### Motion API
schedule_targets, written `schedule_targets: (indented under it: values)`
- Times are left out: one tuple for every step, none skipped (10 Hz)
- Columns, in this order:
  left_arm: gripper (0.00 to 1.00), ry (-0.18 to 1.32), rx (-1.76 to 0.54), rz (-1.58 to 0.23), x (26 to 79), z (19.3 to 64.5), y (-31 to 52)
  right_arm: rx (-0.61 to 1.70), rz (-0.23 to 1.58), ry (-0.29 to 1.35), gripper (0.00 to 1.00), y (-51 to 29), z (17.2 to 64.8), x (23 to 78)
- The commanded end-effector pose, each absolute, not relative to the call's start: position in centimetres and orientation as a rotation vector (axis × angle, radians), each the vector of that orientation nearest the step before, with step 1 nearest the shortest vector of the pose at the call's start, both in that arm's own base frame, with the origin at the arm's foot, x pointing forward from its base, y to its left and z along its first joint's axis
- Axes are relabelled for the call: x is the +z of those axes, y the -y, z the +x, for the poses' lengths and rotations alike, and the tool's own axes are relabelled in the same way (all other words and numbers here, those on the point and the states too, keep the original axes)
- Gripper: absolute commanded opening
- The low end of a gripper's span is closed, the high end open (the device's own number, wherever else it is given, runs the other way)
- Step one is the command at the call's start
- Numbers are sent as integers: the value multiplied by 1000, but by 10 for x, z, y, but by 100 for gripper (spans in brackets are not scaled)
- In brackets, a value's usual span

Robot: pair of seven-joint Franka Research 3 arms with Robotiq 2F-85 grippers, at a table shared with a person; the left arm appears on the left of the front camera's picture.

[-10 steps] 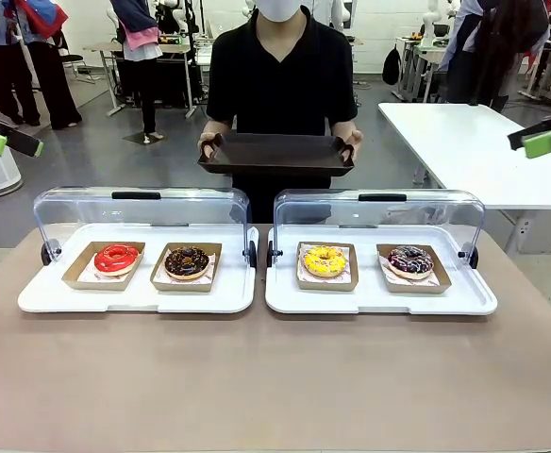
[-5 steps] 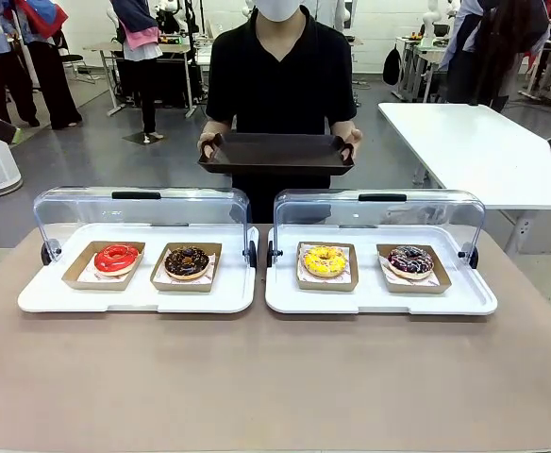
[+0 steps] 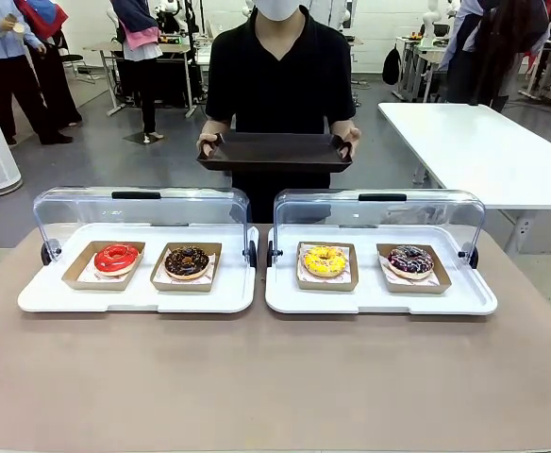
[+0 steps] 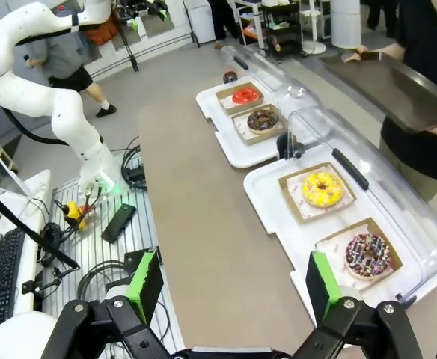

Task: Provide the desired donut to the person.
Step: Pick up and lift the Paper togo box containing the Donut pointed at by the person.

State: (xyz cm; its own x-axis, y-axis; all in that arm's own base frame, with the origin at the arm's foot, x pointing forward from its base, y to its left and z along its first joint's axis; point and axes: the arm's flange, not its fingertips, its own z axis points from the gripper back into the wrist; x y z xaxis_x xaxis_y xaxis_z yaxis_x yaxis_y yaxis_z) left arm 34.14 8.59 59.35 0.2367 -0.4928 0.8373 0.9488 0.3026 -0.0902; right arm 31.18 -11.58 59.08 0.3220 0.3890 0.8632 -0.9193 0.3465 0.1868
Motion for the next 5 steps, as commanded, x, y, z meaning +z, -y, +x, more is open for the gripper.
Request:
schedule_targets:
  values:
    - [100,884,-1072,-529,583,335,-78,1039,722,799,100,99,313,588]
    - [100,802,-1105,-694,593,341,-86,985,783,820,100,116,312,591]
    - [100,802,-1105,-694,593,341,-86,985,783,820,100,116,312,591]
    - [100,802,-1105,-694,593,341,-86,985,783,820,100,116,312,591]
    - [100,802,-1105,-694,593,341,-86,985,783,820,100,116,312,591]
